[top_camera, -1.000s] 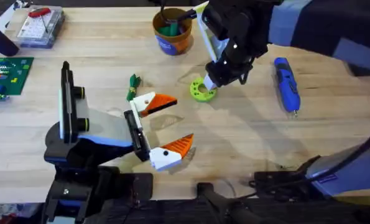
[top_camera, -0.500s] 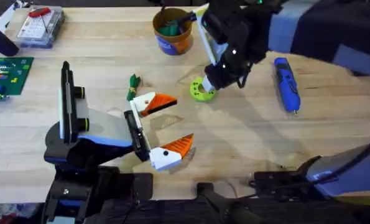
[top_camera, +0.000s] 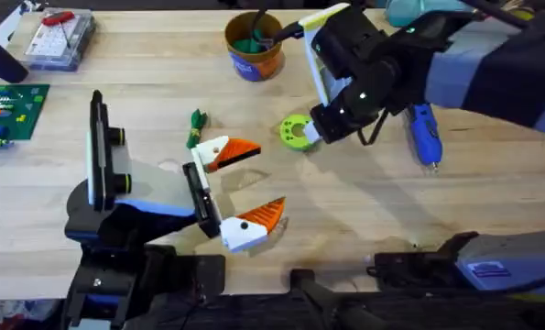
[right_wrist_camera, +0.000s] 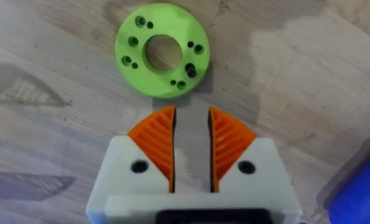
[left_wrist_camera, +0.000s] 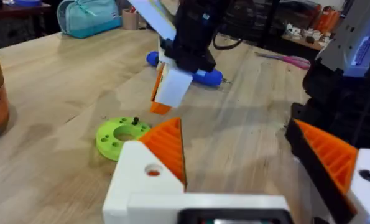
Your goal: Pick up the gripper from the table and insert it into the empty holder that is missing its gripper. Then pick up a screw, insert it into the mounting hole, and use the screwdriver to tighten it. Finally, clean up the table by picking up the vegetable and placing it into the bucket.
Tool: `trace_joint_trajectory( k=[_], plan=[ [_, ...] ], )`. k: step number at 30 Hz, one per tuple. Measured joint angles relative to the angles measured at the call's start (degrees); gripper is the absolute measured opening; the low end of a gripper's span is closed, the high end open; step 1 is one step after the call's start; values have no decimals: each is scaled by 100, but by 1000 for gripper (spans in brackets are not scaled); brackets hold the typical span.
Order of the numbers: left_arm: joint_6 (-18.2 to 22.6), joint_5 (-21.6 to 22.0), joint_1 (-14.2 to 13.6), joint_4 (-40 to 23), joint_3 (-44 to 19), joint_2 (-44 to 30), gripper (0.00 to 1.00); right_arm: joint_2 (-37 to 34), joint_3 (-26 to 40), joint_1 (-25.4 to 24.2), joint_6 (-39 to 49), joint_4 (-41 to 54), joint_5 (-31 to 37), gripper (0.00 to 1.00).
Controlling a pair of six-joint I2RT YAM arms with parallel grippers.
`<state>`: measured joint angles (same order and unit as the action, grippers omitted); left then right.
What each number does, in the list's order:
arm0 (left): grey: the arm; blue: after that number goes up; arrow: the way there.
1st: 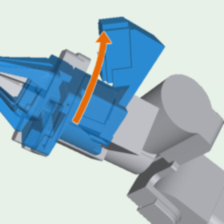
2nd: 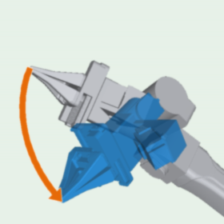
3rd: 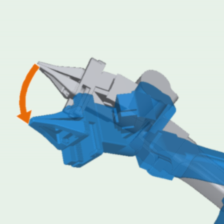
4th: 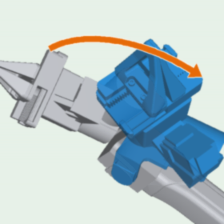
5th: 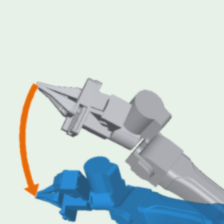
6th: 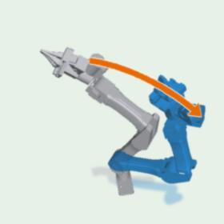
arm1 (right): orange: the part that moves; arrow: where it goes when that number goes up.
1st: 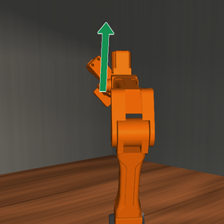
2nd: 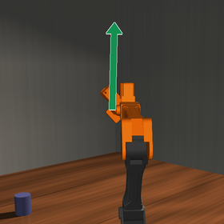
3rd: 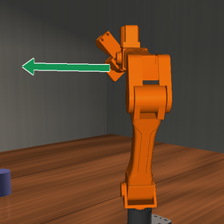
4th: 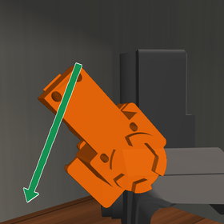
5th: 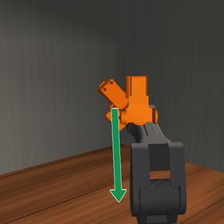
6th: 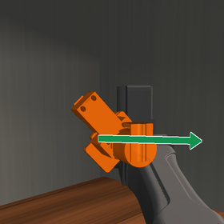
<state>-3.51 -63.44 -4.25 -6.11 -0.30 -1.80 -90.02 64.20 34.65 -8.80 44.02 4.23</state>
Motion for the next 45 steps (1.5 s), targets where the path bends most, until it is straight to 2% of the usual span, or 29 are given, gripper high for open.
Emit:
trace_joint_trajectory(
  k=[13, 24, 45],
  plan=[
    [0, 0, 0, 0, 0, -2, 990, -117, -19, 0, -22, -356, -2, 287],
    [0, 0, 0, 0, 0, -2, 990, -620, 35, 0, -22, -375, -2, 287],
    [0, 0, 0, -2, 0, -2, 990, -625, 120, -94, -22, -457, 0, 287]
  ],
)
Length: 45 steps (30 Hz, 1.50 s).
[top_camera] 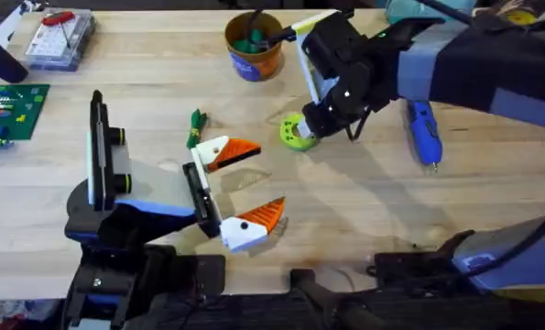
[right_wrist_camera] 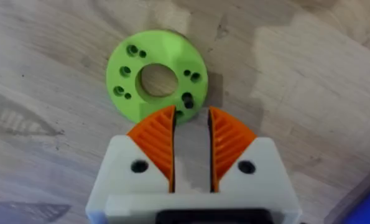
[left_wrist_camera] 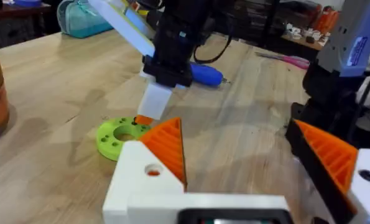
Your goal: Pick up the gripper from the table and insert it into the empty holder that is missing its gripper. Then pick up a screw, insert it into the mounting hole, and use the screwdriver to tighten it. Finally, clean up the table by picking up the vegetable and placing it into the bucket.
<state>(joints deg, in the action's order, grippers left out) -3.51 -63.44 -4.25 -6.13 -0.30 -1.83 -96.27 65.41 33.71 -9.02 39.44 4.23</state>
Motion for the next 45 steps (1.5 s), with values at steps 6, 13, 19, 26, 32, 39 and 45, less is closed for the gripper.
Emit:
trace_joint_trajectory(
  k=[6, 13, 19, 26, 32, 39, 45],
  plan=[
    [0, 0, 0, 0, 0, 2, 990, 0, 4, 0, 0, -83, 0, 287],
    [0, 0, 0, -1, 0, 0, 990, -2, 4, 0, 0, -175, 0, 287],
    [0, 0, 0, -1, 0, 0, 990, -24, 7, 0, 0, -189, 0, 287],
    [0, 0, 0, -1, 0, 0, 990, -35, 7, 0, 0, -227, 0, 287],
    [0, 0, 0, -1, 0, 2, 990, -165, 10, 0, 0, -232, 0, 287],
    [0, 0, 0, -1, 0, 2, 990, -238, 33, 0, 0, -247, -15, 287],
    [0, 0, 0, -1, 0, 0, 990, -238, 44, 0, 0, -233, -13, 287]
  ],
)
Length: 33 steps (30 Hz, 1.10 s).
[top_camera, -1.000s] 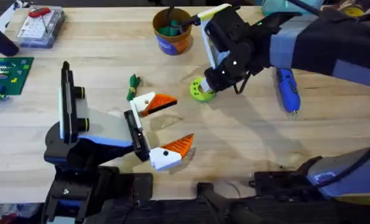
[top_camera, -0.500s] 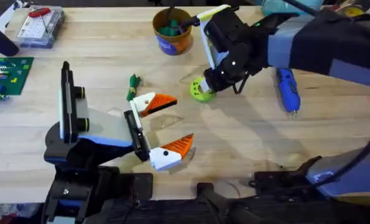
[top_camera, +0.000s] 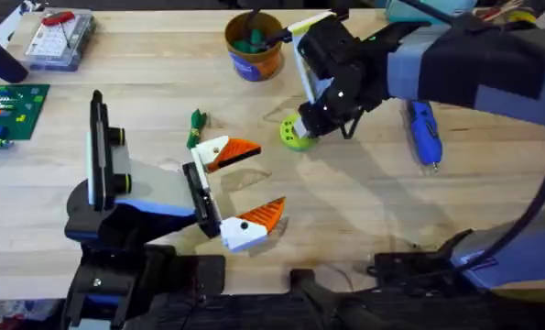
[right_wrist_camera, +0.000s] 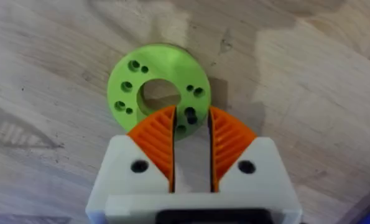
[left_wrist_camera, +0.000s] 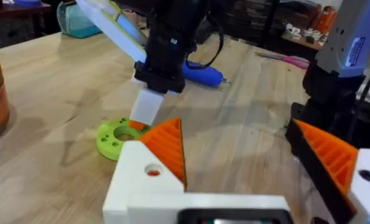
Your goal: Pick up the gripper from the table and insert it into the empty holder that is missing its gripper. Then pick up a screw, insert it into the mounting hole, and use the screwdriver to tighten it. Finally, clean up the table by picking up the vegetable and placing it into the bucket.
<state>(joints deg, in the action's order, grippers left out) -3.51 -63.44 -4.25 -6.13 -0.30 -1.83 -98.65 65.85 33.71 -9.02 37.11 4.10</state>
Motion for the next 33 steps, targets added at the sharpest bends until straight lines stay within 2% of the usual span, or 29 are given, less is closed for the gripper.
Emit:
trace_joint_trajectory(
  k=[25, 27, 30, 33],
  plan=[
    [0, 0, 0, 0, 0, 0, 990, 0, 53, 0, 0, 64, 2, 287],
    [0, 0, 0, 0, 0, 1, 990, 0, 53, 0, 1, 61, 2, 259],
    [0, 0, 0, 0, 0, 1, 990, 0, 54, 0, -21, 58, 13, 139],
    [0, 0, 0, 0, -1, 0, 990, 1, 54, 0, -21, 59, 14, 110]
  ],
)
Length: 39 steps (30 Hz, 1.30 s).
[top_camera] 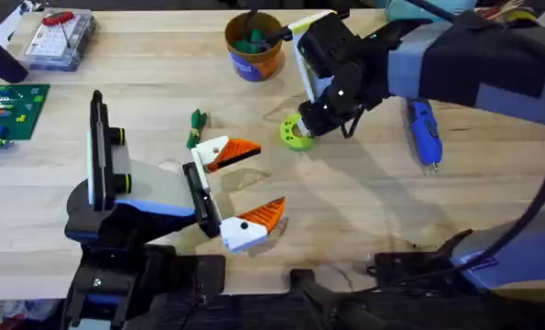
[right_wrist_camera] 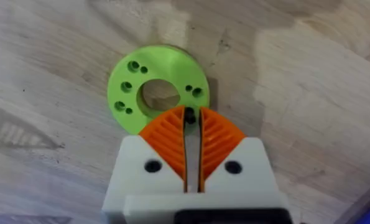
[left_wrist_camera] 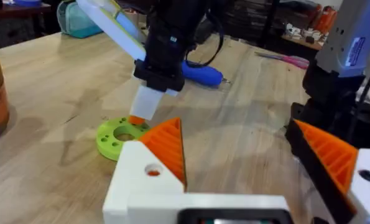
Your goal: Pick up the gripper from the table and insert it into the empty holder that is missing its gripper. Then pick up a screw, insert it into the mounting hole, and use the screwdriver to tighten it. Finally, clean up the table by picking up the vegetable and placing it into the bucket.
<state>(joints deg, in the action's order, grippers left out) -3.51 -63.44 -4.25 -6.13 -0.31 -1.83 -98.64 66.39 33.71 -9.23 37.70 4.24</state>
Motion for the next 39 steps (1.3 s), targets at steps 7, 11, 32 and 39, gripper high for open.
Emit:
trace_joint_trajectory(
  k=[7, 11, 32, 39],
  plan=[
    [0, 0, 0, 0, 0, 0, 990, -1, 0, 0, -18, 1, 0, 10],
    [0, 0, 0, 0, 0, 1, 990, -1, 0, 0, -18, 1, 0, 8],
    [0, 0, 0, 0, 0, 0, 990, 0, 1733, 0, 53, 1525, 2, 7],
    [0, -1, 0, 0, 0, 1, 990, 20, 3242, 18, 308, 2844, 1, 7]
  ],
)
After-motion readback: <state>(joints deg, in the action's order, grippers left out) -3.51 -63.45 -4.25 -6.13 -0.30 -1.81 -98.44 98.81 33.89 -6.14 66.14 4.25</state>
